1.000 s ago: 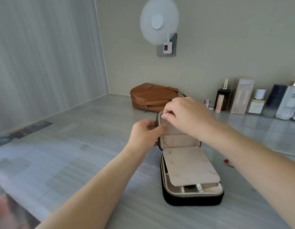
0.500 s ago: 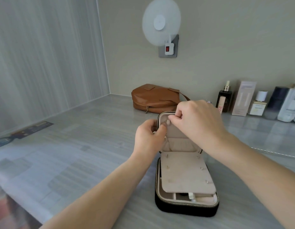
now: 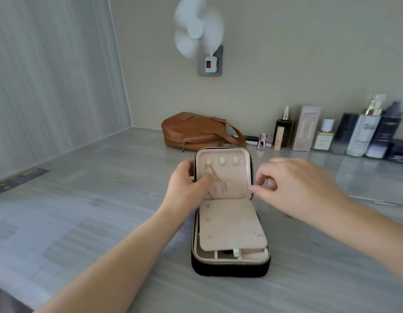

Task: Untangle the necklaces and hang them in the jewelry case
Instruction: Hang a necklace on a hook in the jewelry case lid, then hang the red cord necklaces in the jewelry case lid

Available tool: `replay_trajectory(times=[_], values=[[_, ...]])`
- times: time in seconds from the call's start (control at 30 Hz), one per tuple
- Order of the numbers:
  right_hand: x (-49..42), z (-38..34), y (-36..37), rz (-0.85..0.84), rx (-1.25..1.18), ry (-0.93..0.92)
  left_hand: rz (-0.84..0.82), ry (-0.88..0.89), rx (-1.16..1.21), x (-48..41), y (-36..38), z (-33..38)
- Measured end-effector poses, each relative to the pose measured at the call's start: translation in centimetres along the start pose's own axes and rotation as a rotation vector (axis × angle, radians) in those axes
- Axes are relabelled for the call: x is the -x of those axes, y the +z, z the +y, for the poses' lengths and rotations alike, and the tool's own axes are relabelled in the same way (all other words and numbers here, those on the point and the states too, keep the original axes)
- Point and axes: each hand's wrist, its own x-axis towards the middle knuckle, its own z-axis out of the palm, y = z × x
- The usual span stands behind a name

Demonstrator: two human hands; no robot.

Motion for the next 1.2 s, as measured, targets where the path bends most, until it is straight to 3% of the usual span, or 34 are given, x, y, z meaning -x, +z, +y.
replay_trajectory(times=[0.17,0.37,0.53,0.67,0.93,1.1,1.2], values=[[5.3,6.7,-3.3,-0.225,0.013,0.197,0.062,0.101,-0.244,0.1,0.0,-0.2],[11.1,13.8,-6.0,-0.408,-0.199,0.362,0.109,0.372,-0.656,2.2,0.8,3.2],[13.7,15.1,-5.8,-0.489,-0.375,0.409,-0.207,0.465,-0.745,5.7,5.5,7.0],[13.9,15.0,-4.8,-0.393,-0.198,0.385,-0.566,0.477,-0.778,7.5,10.6,7.2],[13.7,14.1,-3.9,-0.423,-0.115,0.294,-0.951,0.467,-0.955,7.4,19.0,5.2],[13.7,14.4,-4.4,-0.390,-0.310,0.341,-0.953,0.477,-0.840,7.2,20.6,4.6],[13.4,14.4,-4.7,-0.330,-0.565,0.398,-0.917,0.382,-0.605,7.3,20.4,4.7]])
